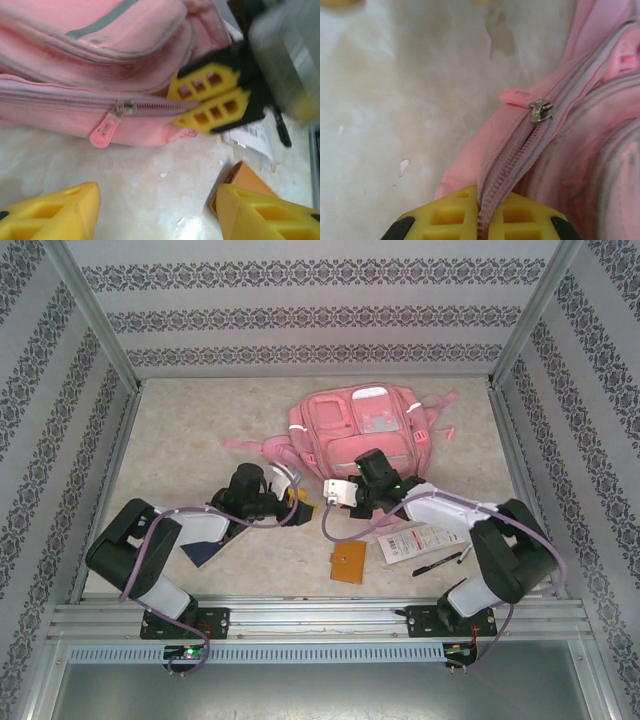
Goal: Pack the student bag
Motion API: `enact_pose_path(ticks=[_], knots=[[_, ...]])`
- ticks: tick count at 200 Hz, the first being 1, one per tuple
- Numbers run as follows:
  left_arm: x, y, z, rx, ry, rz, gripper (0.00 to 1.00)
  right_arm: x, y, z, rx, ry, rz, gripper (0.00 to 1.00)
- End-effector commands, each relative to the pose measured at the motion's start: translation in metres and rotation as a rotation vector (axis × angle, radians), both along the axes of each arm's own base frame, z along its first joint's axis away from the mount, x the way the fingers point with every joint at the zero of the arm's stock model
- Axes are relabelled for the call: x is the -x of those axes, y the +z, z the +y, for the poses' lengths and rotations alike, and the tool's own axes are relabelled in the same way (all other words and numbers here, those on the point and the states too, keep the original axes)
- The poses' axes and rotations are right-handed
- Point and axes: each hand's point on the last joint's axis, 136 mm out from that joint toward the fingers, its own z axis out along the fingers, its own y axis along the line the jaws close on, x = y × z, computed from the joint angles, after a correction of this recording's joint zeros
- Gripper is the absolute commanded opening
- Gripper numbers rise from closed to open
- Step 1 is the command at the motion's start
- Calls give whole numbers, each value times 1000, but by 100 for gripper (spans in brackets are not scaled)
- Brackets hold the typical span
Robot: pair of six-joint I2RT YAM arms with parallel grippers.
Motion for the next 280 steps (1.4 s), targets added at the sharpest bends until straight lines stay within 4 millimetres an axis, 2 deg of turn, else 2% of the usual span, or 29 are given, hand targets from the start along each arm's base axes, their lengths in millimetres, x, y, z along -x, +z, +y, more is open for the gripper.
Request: enact_pose_path(ticks=[1,24,36,52,81,99,124,142,159,175,200,244,280], knots=[[-2,25,-14,77,-153,-354,62,11,48,20,-137,145,-71,0],[-22,26,-14,151,-47,-367,60,15,56,14,-105,188,-84,0],[-36,34,-8,188,42,-411,59,16,57,13,-99,196,-98,0],[-44,34,-5,173,85,-439,59,17,57,12,-100,197,-99,0],[-38,35,-7,170,52,-460,60,21,52,8,-84,201,-106,0],[-28,33,-11,173,6,-463,56,20,52,6,-75,200,-120,0],[-19,14,-20,68,-34,-481,53,20,57,8,-90,203,-121,0],[-26,2,-19,-17,5,-476,47,22,61,11,-104,208,-118,0],[-31,7,-19,-16,28,-491,41,24,62,13,-112,215,-112,0],[-24,13,-26,9,-15,-521,34,26,60,13,-112,218,-105,0],[-18,10,-35,1,-44,-530,25,27,57,15,-111,224,-98,0],[-12,16,-45,11,-67,-563,24,31,53,17,-99,241,-97,0],[-21,13,-45,-33,-40,-555,23,33,54,17,-99,246,-99,0]])
